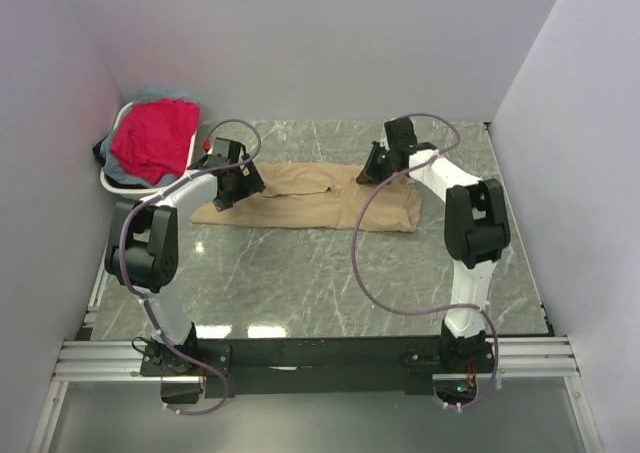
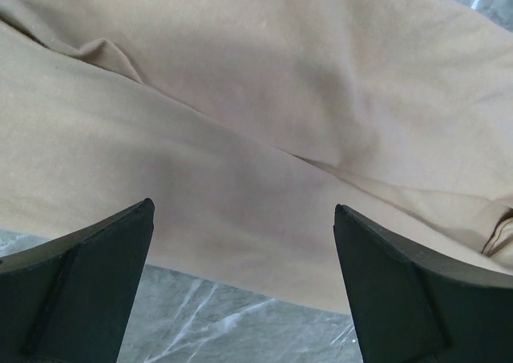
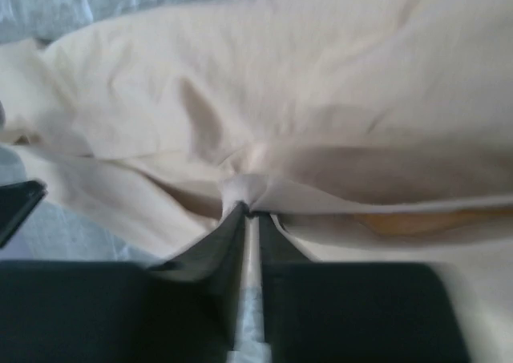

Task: Fold and stack the t-shirts
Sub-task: Fold the tshirt

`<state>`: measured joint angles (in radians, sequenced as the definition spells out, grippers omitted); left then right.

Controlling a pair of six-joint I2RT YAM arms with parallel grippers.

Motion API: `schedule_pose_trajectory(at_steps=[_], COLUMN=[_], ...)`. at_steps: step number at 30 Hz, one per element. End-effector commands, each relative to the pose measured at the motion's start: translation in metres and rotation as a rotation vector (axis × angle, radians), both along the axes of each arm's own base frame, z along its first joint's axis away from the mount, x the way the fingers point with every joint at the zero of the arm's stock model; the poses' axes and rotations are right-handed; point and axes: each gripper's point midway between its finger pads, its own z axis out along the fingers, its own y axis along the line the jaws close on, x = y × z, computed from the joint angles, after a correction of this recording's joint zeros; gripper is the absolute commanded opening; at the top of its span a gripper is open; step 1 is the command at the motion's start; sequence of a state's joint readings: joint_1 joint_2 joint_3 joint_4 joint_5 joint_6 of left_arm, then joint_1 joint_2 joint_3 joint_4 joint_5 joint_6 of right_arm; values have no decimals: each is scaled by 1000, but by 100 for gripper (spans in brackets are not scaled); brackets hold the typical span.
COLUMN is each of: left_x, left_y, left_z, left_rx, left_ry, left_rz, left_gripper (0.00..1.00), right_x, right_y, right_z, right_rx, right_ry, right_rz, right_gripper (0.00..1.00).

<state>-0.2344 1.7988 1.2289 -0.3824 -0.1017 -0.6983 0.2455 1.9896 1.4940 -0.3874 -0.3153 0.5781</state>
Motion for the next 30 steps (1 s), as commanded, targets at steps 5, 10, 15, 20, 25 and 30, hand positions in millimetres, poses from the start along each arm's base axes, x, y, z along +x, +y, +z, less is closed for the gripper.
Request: schedule_pose_trajectory(at_steps=[5, 10, 15, 20, 25, 30], left_x=[16, 25, 57, 87, 82, 63], left_y=[-6, -9, -24, -36, -35, -17], left_z=[11, 23, 53, 40, 11, -11], left_rx=[-10, -11, -42, -47, -30, 34], left_ry=[-43, -76, -170, -149, -78, -24], left_rz=[-23, -37, -113, -152, -156, -107], left_gripper=[100, 99, 99, 99, 99, 100], right_x=[51, 39, 10, -5, -12, -17], right_y=[-19, -38, -39, -42, -48, -60], right_z=[37, 55, 31, -13, -35, -51], right_rx=[-78, -68, -38, -53, -69, -103], right_ry=[-128, -175, -90, 1, 45, 96], right_rz=[-23, -81, -98, -94, -102, -135], right_gripper=[51, 59, 59, 59, 59, 59])
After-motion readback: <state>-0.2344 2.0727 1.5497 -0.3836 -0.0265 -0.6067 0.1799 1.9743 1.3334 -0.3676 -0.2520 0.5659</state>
